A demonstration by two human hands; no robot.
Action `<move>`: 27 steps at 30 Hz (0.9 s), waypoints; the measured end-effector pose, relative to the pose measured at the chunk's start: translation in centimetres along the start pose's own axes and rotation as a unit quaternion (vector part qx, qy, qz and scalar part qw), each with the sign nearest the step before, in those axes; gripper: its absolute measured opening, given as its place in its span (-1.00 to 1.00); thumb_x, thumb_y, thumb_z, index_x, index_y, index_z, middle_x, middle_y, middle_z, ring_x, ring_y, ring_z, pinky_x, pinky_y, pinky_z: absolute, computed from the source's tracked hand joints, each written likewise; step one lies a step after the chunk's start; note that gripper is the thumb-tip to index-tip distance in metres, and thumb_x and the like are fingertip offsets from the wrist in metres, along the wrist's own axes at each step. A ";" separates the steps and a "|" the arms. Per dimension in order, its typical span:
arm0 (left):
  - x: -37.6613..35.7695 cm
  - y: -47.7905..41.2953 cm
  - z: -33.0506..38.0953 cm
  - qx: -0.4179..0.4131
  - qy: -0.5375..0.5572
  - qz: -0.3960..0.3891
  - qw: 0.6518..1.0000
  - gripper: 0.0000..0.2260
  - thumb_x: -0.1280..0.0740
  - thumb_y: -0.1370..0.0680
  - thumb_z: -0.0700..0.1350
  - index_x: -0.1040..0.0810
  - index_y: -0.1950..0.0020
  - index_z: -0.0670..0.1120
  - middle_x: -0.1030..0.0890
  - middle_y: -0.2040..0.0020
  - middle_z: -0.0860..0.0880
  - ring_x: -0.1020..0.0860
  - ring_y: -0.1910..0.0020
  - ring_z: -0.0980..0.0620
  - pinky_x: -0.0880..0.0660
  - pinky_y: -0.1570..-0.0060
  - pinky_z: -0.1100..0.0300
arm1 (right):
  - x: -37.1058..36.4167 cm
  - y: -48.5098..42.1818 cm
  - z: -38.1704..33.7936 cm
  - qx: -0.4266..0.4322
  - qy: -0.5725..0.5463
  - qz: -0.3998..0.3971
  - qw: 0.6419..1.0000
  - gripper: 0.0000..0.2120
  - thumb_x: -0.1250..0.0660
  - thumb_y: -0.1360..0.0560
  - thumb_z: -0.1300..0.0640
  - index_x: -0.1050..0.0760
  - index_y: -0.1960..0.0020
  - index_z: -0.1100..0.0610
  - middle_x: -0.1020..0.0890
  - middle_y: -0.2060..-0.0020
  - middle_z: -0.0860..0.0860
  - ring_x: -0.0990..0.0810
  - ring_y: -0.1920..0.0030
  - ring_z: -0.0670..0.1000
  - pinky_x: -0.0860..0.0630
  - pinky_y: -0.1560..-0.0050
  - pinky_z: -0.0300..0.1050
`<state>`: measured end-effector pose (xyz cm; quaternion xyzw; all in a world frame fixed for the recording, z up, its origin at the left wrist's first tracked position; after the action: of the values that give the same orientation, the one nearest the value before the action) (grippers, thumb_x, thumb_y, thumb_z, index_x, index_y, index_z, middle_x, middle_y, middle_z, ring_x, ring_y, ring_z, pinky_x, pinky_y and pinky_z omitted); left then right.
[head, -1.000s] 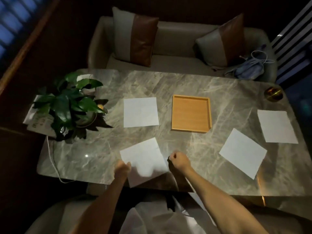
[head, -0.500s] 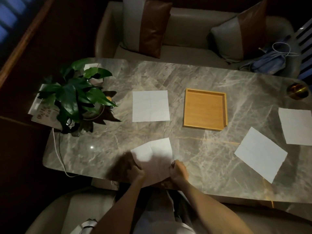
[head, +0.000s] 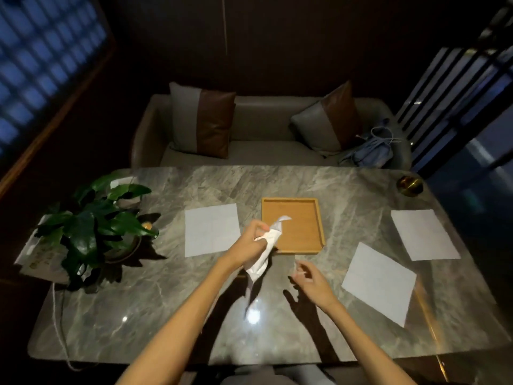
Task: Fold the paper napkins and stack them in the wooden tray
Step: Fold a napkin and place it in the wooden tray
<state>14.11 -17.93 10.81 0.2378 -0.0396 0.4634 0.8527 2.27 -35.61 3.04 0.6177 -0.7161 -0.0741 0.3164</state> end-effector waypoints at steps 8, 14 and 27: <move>0.7 1.0 17.3 -0.153 -0.025 -0.110 0.982 -0.71 -0.28 -0.61 -0.25 -0.44 -0.27 0.03 -0.50 0.19 -0.15 -0.47 0.22 -0.09 -0.41 0.24 0.08 | 11.9 0.9 -14.6 0.191 -0.143 -0.096 0.966 -0.42 -0.47 -0.44 -0.14 -0.41 -0.42 -0.16 -0.62 -0.27 -0.16 -0.63 -0.23 -0.12 -0.60 -0.15 -0.16; 4.2 1.3 22.4 -0.179 0.120 0.002 0.977 -0.59 -0.42 -0.57 -0.08 -0.48 -0.39 0.15 -0.67 0.07 0.13 -0.66 0.12 0.18 -0.56 0.24 0.31 | 17.5 2.9 -20.0 0.277 -0.218 0.026 0.935 -0.91 -0.42 -0.54 0.08 -0.67 -0.03 0.00 -0.75 0.07 -0.01 -0.72 0.09 -0.02 -0.65 0.07 -0.10; -1.6 0.5 23.4 -0.155 0.165 0.012 0.974 -0.83 -0.44 -0.58 -0.05 -0.69 -0.10 0.20 -0.74 -0.12 0.02 -0.72 -0.09 0.00 -0.68 -0.07 0.01 | 26.0 4.1 -23.1 0.274 -0.256 0.111 0.920 -0.80 -0.34 -0.59 0.03 -0.62 -0.17 0.03 -0.73 -0.06 0.04 -0.70 -0.09 0.12 -0.64 -0.11 0.12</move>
<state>16.39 -29.26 31.24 0.0227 0.0275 0.4950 0.8682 10.44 -52.32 32.71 0.5572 -0.8286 0.0054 -0.0531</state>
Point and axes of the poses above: each hand's wrist, its own y-axis away from the middle knuckle, its own x-axis out of the back of the hand, z = x × y, the point moved 6 cm from there along -y, towards the middle knuckle
